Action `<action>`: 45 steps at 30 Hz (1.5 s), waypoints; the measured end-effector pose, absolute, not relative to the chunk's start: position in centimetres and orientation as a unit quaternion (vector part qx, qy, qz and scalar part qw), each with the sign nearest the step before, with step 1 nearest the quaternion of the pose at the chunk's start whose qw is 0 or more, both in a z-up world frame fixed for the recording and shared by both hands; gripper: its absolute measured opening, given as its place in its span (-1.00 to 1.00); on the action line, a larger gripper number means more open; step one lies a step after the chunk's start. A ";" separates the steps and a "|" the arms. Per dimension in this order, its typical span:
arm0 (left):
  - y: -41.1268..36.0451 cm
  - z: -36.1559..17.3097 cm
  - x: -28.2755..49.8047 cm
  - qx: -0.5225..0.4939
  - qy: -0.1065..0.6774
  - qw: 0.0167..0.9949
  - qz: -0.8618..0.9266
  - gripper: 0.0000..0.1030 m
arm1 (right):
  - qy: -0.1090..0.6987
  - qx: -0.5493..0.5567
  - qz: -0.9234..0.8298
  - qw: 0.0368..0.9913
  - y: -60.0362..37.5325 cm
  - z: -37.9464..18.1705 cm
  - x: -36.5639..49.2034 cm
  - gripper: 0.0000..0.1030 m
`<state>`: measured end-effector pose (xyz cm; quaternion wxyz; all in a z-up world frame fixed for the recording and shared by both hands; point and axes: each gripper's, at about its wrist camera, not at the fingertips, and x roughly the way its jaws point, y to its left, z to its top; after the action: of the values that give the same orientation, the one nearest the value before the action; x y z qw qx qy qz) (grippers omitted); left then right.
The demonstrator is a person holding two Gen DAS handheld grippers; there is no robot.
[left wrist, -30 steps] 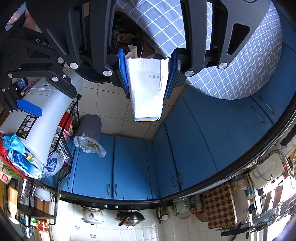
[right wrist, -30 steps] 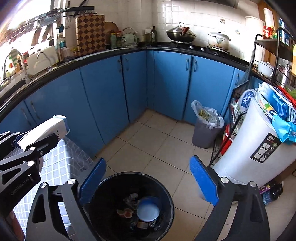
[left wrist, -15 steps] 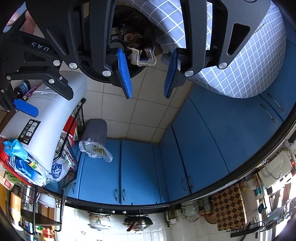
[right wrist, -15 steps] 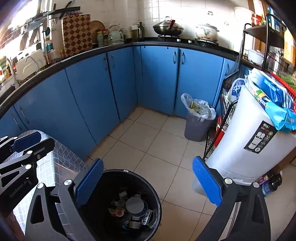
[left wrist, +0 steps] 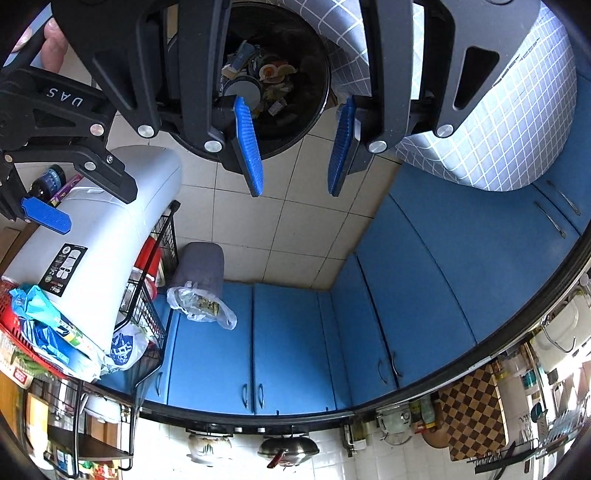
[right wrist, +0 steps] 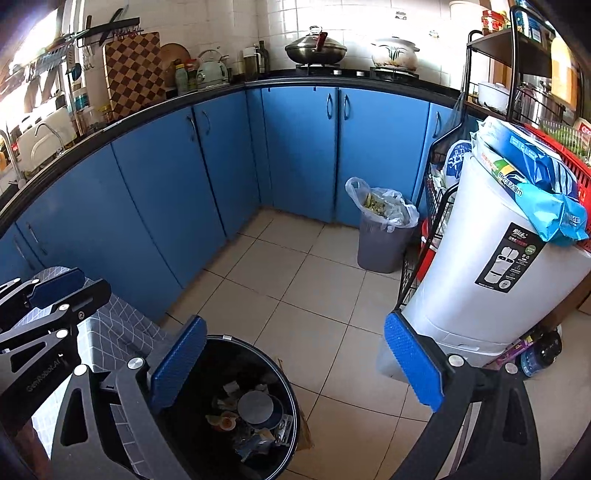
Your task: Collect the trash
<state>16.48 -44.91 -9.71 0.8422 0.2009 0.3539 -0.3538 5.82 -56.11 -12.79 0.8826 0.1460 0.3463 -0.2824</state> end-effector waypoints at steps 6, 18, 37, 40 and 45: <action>-44.5 -9.4 16.4 0.199 0.346 0.849 -0.347 0.33 | 0.343 0.143 -0.277 0.886 -55.4 -12.5 6.0 0.83; -42.5 -8.4 17.3 0.174 0.344 0.861 -0.332 0.94 | 0.335 0.139 -0.290 0.886 -55.1 -11.7 5.1 0.83; -41.6 -8.3 16.8 0.167 0.353 0.858 -0.333 0.94 | 0.335 0.136 -0.297 0.884 -55.3 -11.4 3.5 0.83; -41.4 -8.3 16.8 0.166 0.353 0.858 -0.334 0.94 | 0.334 0.133 -0.298 0.884 -55.1 -11.3 3.4 0.83; -41.3 -8.2 16.5 0.169 0.350 0.860 -0.331 0.94 | 0.333 0.131 -0.297 0.885 -54.9 -11.1 3.3 0.83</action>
<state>16.48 -41.26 -8.21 0.8600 0.1695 0.3498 -0.3307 3.30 -54.90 -11.11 0.8855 0.1305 0.3331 -0.2966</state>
